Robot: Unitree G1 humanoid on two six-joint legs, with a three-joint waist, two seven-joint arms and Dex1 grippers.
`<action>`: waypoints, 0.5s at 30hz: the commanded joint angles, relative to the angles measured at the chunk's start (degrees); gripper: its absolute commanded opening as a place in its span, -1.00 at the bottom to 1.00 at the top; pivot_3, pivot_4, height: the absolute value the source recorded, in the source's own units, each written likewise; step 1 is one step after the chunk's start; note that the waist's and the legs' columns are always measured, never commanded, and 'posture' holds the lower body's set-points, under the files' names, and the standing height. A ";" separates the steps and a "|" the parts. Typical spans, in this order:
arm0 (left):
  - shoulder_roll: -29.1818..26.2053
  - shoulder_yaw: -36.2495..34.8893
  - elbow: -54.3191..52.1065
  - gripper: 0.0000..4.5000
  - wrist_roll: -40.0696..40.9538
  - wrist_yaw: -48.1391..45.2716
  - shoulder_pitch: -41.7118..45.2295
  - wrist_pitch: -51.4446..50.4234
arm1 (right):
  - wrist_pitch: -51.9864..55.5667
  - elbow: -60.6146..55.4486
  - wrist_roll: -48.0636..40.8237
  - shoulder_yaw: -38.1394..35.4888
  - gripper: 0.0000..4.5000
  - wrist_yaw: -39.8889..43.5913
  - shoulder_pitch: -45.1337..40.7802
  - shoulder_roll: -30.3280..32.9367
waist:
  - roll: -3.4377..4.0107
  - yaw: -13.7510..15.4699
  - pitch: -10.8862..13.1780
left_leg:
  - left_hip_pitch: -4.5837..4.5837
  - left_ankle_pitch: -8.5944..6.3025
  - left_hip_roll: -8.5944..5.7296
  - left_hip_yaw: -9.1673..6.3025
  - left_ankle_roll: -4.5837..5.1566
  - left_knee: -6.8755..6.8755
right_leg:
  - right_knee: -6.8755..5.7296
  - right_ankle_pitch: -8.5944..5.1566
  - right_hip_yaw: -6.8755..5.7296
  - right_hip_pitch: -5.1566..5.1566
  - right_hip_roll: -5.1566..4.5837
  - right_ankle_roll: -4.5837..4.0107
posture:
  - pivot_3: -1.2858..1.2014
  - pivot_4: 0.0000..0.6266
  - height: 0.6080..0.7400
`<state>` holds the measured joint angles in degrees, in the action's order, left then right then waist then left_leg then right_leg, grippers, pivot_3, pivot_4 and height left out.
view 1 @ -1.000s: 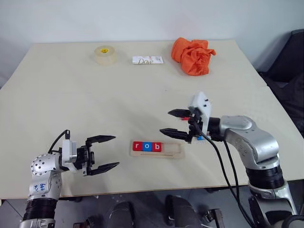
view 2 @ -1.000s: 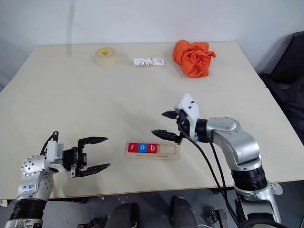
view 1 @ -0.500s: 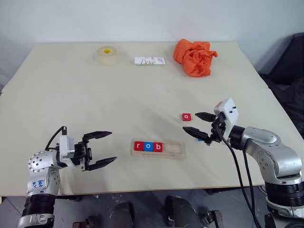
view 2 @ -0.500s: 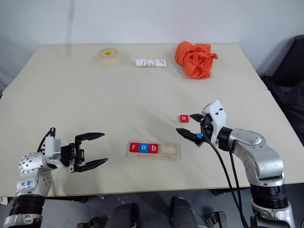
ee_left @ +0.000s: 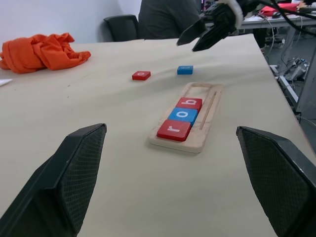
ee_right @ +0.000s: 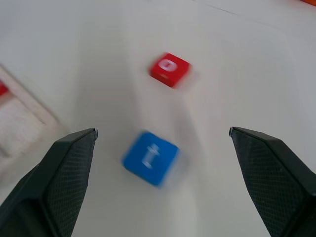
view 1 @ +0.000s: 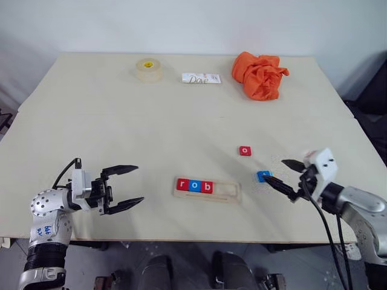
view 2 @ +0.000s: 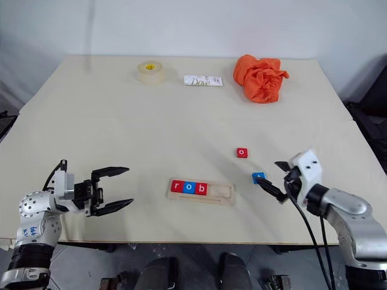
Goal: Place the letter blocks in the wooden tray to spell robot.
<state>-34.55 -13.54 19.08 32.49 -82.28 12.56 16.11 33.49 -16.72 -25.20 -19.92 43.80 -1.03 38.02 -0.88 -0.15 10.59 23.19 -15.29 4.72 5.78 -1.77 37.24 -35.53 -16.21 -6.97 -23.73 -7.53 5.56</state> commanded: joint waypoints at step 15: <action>-0.74 -0.92 3.18 1.00 -0.32 -1.84 2.89 1.08 | -2.64 0.11 -3.59 -5.11 0.99 1.95 1.55 3.21 | 0.00 0.05 0.00 | -0.03 -0.01 0.02 0.06 -0.01 -0.01 | 0.00 0.00 0.07 -0.02 0.01 0.00 | 0.03 -0.52 1.00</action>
<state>-34.65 -13.53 22.50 32.21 -83.87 14.98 16.42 31.59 -15.25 -28.15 -23.35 45.90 0.54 39.94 -0.88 -0.10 10.59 23.15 -15.30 4.74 5.85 -1.79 37.23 -35.53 -16.21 -6.90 -23.75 -7.51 5.56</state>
